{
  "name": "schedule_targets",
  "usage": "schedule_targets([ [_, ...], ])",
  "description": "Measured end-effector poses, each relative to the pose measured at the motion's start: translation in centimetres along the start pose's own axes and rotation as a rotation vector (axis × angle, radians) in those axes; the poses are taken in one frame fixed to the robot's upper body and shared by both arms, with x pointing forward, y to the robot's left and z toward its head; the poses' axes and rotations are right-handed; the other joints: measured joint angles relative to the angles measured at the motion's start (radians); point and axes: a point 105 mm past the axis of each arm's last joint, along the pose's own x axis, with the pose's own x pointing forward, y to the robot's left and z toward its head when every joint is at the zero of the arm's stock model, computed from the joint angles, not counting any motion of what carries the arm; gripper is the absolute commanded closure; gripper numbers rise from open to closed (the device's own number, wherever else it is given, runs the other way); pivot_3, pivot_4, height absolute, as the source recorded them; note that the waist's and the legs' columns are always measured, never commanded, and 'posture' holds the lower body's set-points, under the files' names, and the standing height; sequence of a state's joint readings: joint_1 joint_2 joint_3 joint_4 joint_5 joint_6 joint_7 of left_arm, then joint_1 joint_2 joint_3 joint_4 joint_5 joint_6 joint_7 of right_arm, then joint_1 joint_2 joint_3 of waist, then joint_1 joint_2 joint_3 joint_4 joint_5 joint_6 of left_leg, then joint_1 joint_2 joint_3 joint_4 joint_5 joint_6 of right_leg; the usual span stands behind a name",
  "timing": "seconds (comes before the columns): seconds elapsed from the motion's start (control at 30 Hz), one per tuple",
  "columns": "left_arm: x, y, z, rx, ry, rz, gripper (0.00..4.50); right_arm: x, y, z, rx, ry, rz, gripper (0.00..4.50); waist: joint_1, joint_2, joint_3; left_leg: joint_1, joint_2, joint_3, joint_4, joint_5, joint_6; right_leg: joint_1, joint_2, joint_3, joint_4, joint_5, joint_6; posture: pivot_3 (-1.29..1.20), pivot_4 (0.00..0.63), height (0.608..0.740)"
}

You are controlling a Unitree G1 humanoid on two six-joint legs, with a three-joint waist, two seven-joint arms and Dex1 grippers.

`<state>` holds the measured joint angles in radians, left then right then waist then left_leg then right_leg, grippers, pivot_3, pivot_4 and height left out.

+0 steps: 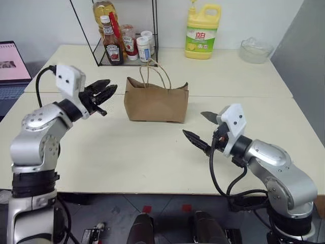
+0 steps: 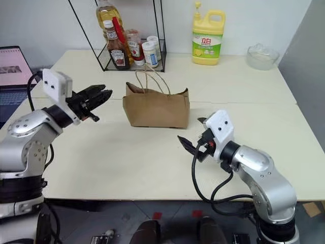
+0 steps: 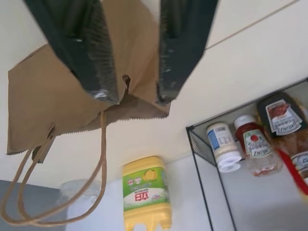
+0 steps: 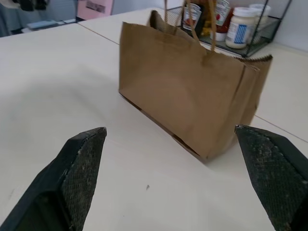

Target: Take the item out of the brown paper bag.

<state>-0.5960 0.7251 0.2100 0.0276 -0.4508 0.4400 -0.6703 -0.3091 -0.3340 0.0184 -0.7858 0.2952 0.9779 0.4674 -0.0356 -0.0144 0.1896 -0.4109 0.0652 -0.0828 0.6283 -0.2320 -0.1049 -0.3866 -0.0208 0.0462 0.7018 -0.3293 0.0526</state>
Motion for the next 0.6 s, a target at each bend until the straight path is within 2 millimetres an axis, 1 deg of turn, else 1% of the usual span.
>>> schedule_targets([
  [0.03, 0.9, 0.7, 0.3, 0.013, -0.007, 0.016, 4.39, -0.1, -0.2, -0.2, 0.003, 0.005, -0.020, 0.00, 0.003, 0.000, 0.000, 0.000, 0.000, 0.000, 0.000, 0.000, 0.000, 0.000, 0.000, -0.001, 0.000, 0.000, 0.000, 0.00, 0.150, 0.740],
  [0.07, 1.5, 1.5, 0.7, 0.030, -0.012, 0.036, 4.47, -0.1, -0.3, -0.2, 0.004, 0.008, -0.034, 0.00, 0.005, 0.000, 0.000, 0.000, 0.000, 0.000, 0.000, 0.000, 0.000, 0.000, 0.000, -0.001, 0.000, 0.000, 0.000, 0.00, 0.150, 0.740],
  [0.17, 3.7, 3.2, 1.5, 0.080, -0.021, 0.068, 4.47, -0.3, -0.6, -0.3, 0.001, 0.012, -0.065, 0.00, 0.006, 0.000, 0.000, 0.000, -0.001, 0.000, 0.000, 0.000, 0.000, 0.000, 0.000, -0.001, -0.001, 0.000, 0.000, 0.00, 0.150, 0.740],
  [0.23, 5.4, 4.2, 1.4, 0.121, 0.003, 0.102, 4.47, -0.3, -0.7, -0.3, -0.003, 0.011, -0.079, 0.00, 0.006, 0.000, 0.000, 0.000, -0.001, 0.000, 0.000, 0.000, 0.000, 0.000, 0.000, -0.001, -0.002, 0.000, 0.000, 0.00, 0.150, 0.740],
  [0.33, 7.0, 5.4, 0.0, 0.159, 0.079, 0.157, 4.47, -0.4, -0.8, -0.3, -0.006, 0.012, -0.097, 0.00, 0.002, 0.000, 0.000, -0.001, -0.001, 0.000, 0.000, 0.000, 0.001, 0.000, 0.000, -0.001, -0.003, 0.000, 0.000, 0.00, 0.150, 0.740],
  [0.37, 7.3, 5.4, -0.5, 0.162, 0.101, 0.159, 4.47, -0.5, -0.8, -0.3, -0.005, 0.013, -0.101, 0.00, 0.000, 0.000, 0.000, -0.002, -0.001, 0.000, -0.001, 0.000, 0.001, 0.000, 0.000, -0.001, -0.003, 0.000, 0.000, 0.00, 0.150, 0.740],
  [0.47, 8.3, 4.5, -2.9, 0.179, 0.191, 0.117, 4.47, -0.4, -0.7, -0.4, -0.005, 0.017, -0.108, 0.00, -0.002, 0.000, 0.000, -0.003, -0.001, 0.000, -0.001, 0.001, -0.001, -0.001, 0.000, -0.001, -0.003, 0.000, 0.000, 0.00, 0.150, 0.740],
  [0.53, 8.9, 3.9, -4.0, 0.180, 0.233, 0.122, 4.47, -0.4, -0.5, -0.7, -0.002, 0.025, -0.103, 0.00, -0.001, -0.001, 0.000, -0.004, -0.001, -0.001, 0.000, 0.001, -0.002, -0.002, 0.000, -0.002, -0.003, 0.000, 0.000, 0.00, 0.150, 0.740],
  [0.6, 9.4, 3.6, -4.2, 0.189, 0.246, 0.128, 4.47, -0.3, -0.4, -0.7, -0.001, 0.028, -0.102, 0.00, -0.001, -0.001, 0.000, -0.005, -0.001, -0.001, 0.000, 0.001, -0.002, -0.002, 0.000, -0.002, -0.003, 0.000, 0.000, 0.00, 0.150, 0.740],
])
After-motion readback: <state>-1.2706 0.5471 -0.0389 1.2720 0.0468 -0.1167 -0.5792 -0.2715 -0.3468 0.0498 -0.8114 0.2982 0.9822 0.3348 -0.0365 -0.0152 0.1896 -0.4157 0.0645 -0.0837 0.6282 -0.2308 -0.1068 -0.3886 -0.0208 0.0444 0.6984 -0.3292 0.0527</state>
